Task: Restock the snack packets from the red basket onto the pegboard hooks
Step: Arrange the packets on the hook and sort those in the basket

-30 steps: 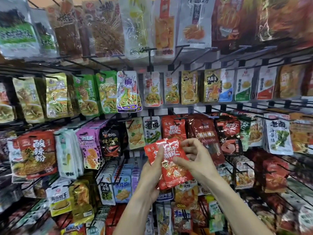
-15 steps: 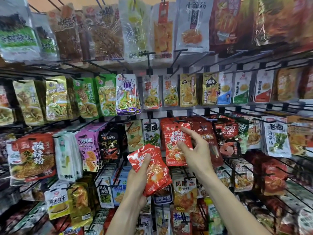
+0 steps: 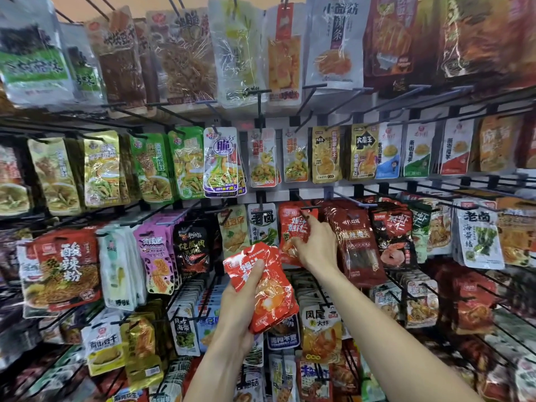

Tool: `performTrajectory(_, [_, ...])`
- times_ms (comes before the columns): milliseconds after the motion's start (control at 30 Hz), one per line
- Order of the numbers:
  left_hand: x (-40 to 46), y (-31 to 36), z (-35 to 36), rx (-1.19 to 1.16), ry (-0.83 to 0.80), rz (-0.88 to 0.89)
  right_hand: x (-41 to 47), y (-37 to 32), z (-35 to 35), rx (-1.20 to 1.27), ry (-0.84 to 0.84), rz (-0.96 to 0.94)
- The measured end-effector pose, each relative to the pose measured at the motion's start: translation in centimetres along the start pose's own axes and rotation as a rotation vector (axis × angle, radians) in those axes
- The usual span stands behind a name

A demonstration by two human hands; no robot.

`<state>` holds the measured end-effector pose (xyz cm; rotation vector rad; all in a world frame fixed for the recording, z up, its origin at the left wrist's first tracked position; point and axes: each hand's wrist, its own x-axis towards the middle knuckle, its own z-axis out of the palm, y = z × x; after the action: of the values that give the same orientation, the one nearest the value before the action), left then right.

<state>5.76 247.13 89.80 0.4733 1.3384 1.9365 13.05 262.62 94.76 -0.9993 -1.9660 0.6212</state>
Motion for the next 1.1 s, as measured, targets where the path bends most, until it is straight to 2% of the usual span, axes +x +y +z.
performTrajectory(167, [-0.1,0.1,-0.1,-0.008,-0.027,0.0,-4.2,0.5,-1.2,-0.039,0.064,-0.06])
performTrajectory(233, [0.0,-0.2,0.2,-0.007,-0.024,0.0,-6.4,0.7,-2.4,0.076,0.062,-0.092])
performTrajectory(300, [0.1,-0.4,0.8,-0.005,-0.029,-0.014,-8.0,0.5,-3.7,0.277,-0.116,-0.069])
performTrajectory(367, [0.2,-0.7,1.5,-0.001,-0.047,-0.028,-8.5,0.6,-4.1,0.296,-0.285,-0.054])
performTrajectory(400, [0.1,-0.7,1.9,0.002,-0.061,-0.033,-8.5,0.9,-4.1,0.275,-0.296,-0.05])
performTrajectory(667, [0.0,-1.4,2.7,0.032,-0.094,-0.053,-8.2,3.4,-4.9,0.474,-0.258,0.029])
performTrajectory(833, [-0.2,-1.4,2.7,0.009,-0.06,-0.043,-8.4,3.1,-4.8,0.649,-0.157,0.027])
performTrajectory(967, [0.1,-1.5,2.3,-0.001,-0.001,-0.01,-7.5,2.5,-4.1,0.591,-0.024,-0.085])
performTrajectory(1100, [0.3,-1.3,1.6,-0.026,0.014,0.004,-6.2,1.9,-3.6,0.543,0.001,-0.093])
